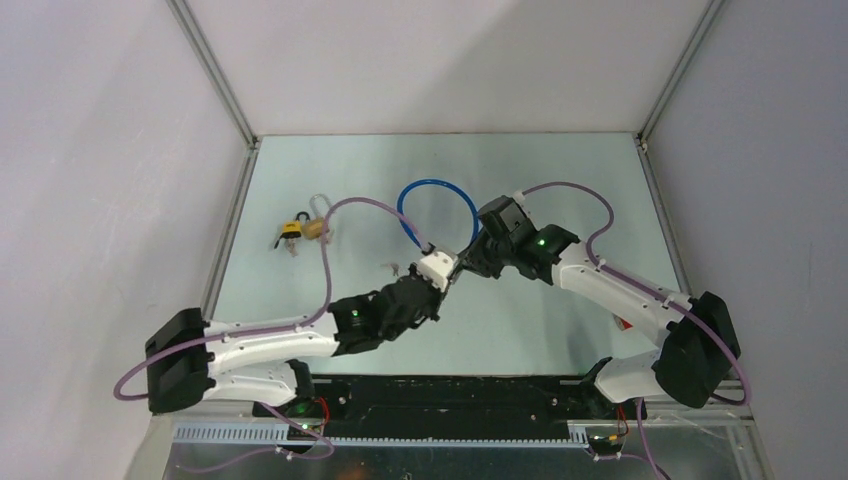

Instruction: Unlock with the key

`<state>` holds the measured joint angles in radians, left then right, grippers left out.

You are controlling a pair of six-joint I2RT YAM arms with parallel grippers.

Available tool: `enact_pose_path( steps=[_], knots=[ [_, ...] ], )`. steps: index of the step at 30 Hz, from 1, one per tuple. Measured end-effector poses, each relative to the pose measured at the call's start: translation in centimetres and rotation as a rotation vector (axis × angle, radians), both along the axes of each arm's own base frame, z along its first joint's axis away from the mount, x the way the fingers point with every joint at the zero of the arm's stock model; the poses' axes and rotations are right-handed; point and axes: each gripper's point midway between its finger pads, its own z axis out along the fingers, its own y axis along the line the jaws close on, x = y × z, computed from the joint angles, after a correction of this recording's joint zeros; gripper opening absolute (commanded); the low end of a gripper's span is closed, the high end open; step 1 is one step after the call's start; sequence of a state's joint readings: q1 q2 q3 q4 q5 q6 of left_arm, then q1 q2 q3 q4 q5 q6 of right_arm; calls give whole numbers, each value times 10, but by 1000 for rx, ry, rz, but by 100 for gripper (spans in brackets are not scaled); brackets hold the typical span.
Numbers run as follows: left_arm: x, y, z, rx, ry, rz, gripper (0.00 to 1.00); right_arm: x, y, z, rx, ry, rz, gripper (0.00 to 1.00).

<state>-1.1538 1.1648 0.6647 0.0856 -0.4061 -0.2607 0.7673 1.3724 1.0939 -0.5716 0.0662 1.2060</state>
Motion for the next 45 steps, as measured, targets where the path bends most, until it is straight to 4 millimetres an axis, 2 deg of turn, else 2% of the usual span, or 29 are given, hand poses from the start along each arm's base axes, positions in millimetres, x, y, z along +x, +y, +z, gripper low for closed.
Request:
enact_pose_path(
  steps=[4,8,12,15,20,22,28,33,36,38,41,45],
  knots=[
    [-5,-2,0,203,-171,7,1,-5,-1,0,12,29,7,0],
    [-16,-6,-1,368,-322,-4,7,-13,-5,-1,10,66,19,0],
    [-24,-8,4,455,-423,-12,25,-19,-7,1,26,93,34,0],
    [-27,-9,10,465,-459,-11,33,-20,-8,4,43,99,43,0],
    [-29,-8,21,457,-485,-9,65,-18,-11,6,48,96,50,0],
    [-29,-6,32,420,-487,1,74,-17,-13,6,42,91,53,0],
    [-31,16,85,174,-454,43,86,-14,-22,7,27,65,59,0],
    [-11,44,117,-109,-330,109,92,-16,-33,5,37,29,53,0],
    [7,61,119,-259,-234,161,93,-14,-36,7,38,9,53,0],
    [17,64,113,-341,-154,180,93,-11,-36,9,45,-6,52,0],
    [25,56,104,-438,-36,176,93,-9,-33,11,60,-30,56,0],
    [31,37,81,-524,129,156,92,-7,-31,10,76,-46,60,0]
  ],
)
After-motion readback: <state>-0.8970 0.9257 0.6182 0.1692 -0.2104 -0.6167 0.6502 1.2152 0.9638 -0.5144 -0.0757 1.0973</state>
